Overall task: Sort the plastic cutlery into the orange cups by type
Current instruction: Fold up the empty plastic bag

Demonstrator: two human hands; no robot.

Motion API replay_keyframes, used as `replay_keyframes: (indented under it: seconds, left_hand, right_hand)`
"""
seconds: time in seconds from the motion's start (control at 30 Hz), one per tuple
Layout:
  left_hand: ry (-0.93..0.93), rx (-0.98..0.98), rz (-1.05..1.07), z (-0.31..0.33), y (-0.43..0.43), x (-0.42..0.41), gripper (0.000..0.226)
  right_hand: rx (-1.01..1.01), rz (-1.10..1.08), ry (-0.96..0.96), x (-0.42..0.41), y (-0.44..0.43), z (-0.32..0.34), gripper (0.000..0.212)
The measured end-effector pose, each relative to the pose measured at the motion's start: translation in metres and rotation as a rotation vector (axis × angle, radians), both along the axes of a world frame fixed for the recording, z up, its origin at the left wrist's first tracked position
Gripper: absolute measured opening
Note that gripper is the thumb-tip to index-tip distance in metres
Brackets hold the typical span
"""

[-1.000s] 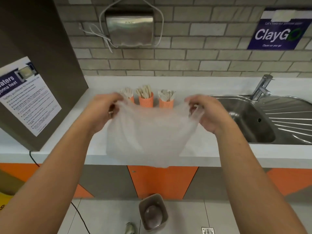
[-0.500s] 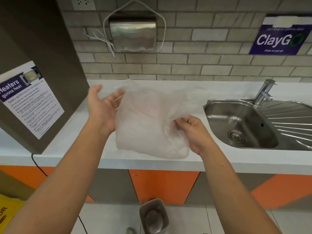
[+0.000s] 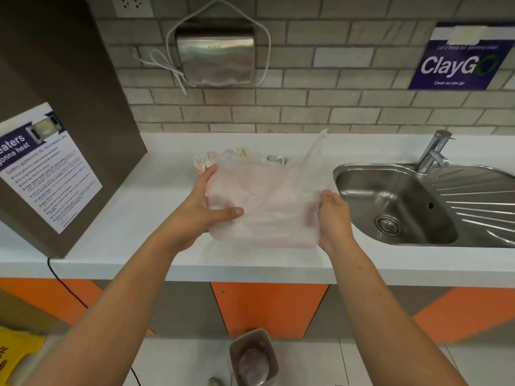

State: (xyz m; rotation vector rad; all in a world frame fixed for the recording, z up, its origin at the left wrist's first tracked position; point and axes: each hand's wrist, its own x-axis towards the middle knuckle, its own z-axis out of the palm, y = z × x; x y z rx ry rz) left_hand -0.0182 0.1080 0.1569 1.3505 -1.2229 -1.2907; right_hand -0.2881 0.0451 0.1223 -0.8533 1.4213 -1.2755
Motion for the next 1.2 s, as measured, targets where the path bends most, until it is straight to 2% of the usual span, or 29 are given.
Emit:
replay_keyframes:
  seconds: [0.1, 0.2, 0.23, 0.3, 0.33, 0.43, 0.47, 0.53, 0.57, 0.63, 0.7, 0.77, 0.8, 0.87, 0.93, 1.1, 1.2]
  left_hand:
    - [0.070, 0.070, 0.012, 0.002, -0.003, -0.006, 0.086]
    - [-0.053, -0.052, 0.136, 0.005, -0.007, -0.014, 0.070]
    - [-0.102, -0.112, 0.155, 0.005, -0.007, -0.016, 0.066]
    - [-0.202, -0.219, 0.179, 0.004, -0.007, -0.016, 0.056]
    - [-0.251, -0.248, 0.181, 0.003, -0.006, -0.016, 0.051]
    - [-0.337, -0.251, 0.196, 0.002, -0.006, -0.021, 0.041]
    - [-0.349, -0.259, 0.224, 0.002, -0.006, -0.022, 0.041]
    - [-0.347, -0.294, 0.316, 0.004, -0.005, -0.020, 0.046]
    - [-0.334, -0.311, 0.355, 0.005, -0.004, -0.018, 0.048]
    - [-0.311, -0.351, 0.380, 0.008, -0.002, -0.014, 0.053]
    - [-0.286, -0.397, 0.358, 0.010, 0.001, -0.014, 0.057]
    - [-0.272, -0.436, 0.340, 0.012, 0.003, -0.016, 0.062]
    - [-0.288, -0.463, 0.333, 0.012, 0.004, -0.017, 0.064]
    - [-0.357, -0.522, 0.323, 0.011, 0.007, -0.018, 0.066]
    - [-0.440, -0.558, 0.352, 0.011, 0.008, -0.017, 0.067]
    - [-0.491, -0.540, 0.436, 0.010, 0.008, -0.009, 0.072]
    - [-0.445, -0.528, 0.387, 0.009, 0.009, -0.007, 0.078]
  right_hand:
    - [-0.100, 0.149, 0.048, -0.001, 0.001, 0.008, 0.029]
    - [-0.083, 0.267, 0.061, 0.004, 0.003, 0.015, 0.025]
    - [-0.038, 0.240, 0.023, 0.004, 0.004, 0.019, 0.031]
    - [0.008, 0.200, -0.105, 0.001, 0.003, 0.023, 0.056]
    - [-0.016, 0.247, -0.110, 0.000, 0.005, 0.025, 0.061]
    - [-0.223, 0.446, 0.098, 0.009, 0.010, 0.029, 0.059]
    - [-0.337, 0.414, 0.126, 0.012, 0.010, 0.028, 0.054]
    - [-0.516, 0.179, 0.095, 0.011, 0.005, 0.026, 0.047]
    - [-0.549, 0.056, 0.064, 0.007, 0.002, 0.026, 0.045]
    - [-0.557, -0.055, 0.068, 0.000, -0.002, 0.026, 0.043]
    - [-0.542, -0.006, 0.046, 0.000, -0.002, 0.026, 0.038]
    - [-0.461, 0.134, -0.122, 0.004, 0.002, 0.032, 0.039]
    - [-0.410, 0.210, -0.161, 0.005, 0.004, 0.035, 0.053]
    - [-0.369, 0.338, -0.080, 0.007, 0.007, 0.035, 0.082]
    - [-0.390, 0.336, -0.012, 0.007, 0.005, 0.029, 0.090]
    - [-0.475, 0.059, -0.033, -0.002, -0.002, 0.021, 0.059]
    - [-0.551, 0.118, -0.041, -0.001, 0.002, 0.027, 0.055]
